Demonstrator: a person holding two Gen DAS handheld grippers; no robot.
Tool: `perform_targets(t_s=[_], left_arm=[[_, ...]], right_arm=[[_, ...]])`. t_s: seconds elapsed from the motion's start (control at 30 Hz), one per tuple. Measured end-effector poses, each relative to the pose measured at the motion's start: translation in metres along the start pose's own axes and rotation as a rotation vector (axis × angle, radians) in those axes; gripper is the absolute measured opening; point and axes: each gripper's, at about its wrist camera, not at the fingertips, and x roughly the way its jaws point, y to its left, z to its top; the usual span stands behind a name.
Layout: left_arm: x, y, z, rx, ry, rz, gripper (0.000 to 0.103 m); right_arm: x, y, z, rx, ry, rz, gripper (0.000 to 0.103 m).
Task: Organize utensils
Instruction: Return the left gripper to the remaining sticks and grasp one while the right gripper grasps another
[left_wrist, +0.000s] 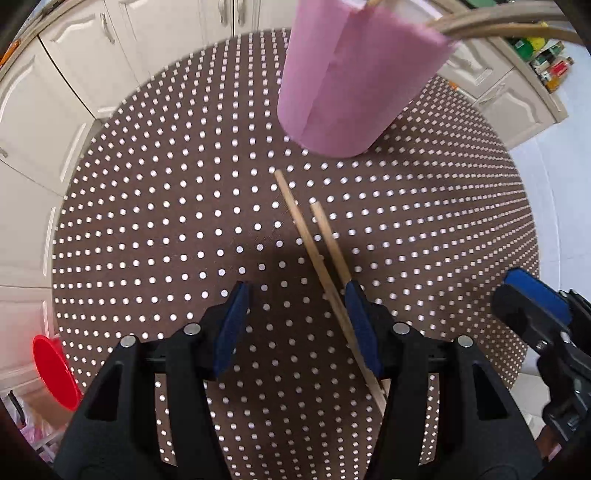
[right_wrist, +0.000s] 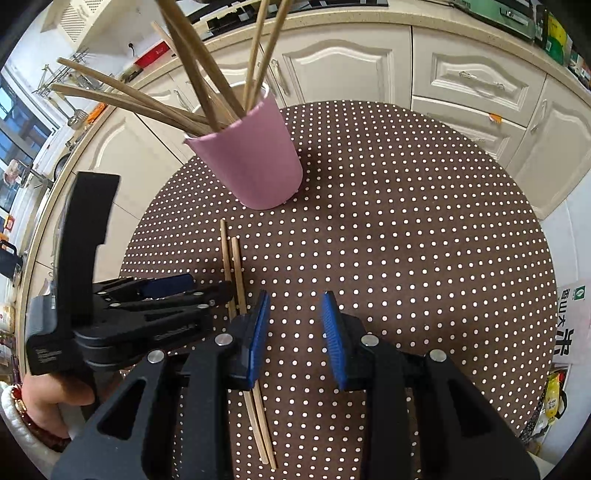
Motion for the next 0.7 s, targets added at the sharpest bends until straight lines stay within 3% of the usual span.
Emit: perform_targets(t_s=[0.27, 0.33, 0.37, 0.4, 0.47, 0.6, 0.7], left_arm=[[0.006, -0.015, 0.012, 0.081, -0.004, 0.064, 0.052], [0.007, -0.018, 0.016, 0.077, 0.0, 0.082, 0.043], [0.007, -0.018, 0.02, 0.077, 0.002, 0.106, 0.031], [0.008, -0.017, 0.024, 0.078, 0.005, 0.112, 0.027], [0.008, -0.013, 0.031, 0.061, 0.017, 0.087, 0.019], [0.008, 0.002, 0.036, 0.028, 0.032, 0.036, 0.008], [0.009, 0.009, 0.038, 0.024, 0.044, 0.006, 0.006]], right_arm=[[0.015, 0.0, 0.01, -0.002, 0.028, 0.01, 0.028], [0.02, 0.002, 0.012, -0.002, 0.047, 0.016, 0.028], [0.022, 0.003, 0.013, -0.002, 0.056, 0.023, 0.028], [0.025, 0.002, 0.013, -0.003, 0.066, 0.03, 0.028], [0.032, 0.004, 0.015, -0.006, 0.093, 0.049, 0.028], [0.049, 0.016, 0.022, -0.024, 0.138, 0.073, 0.028], [0.06, 0.028, 0.025, -0.059, 0.172, 0.079, 0.028]])
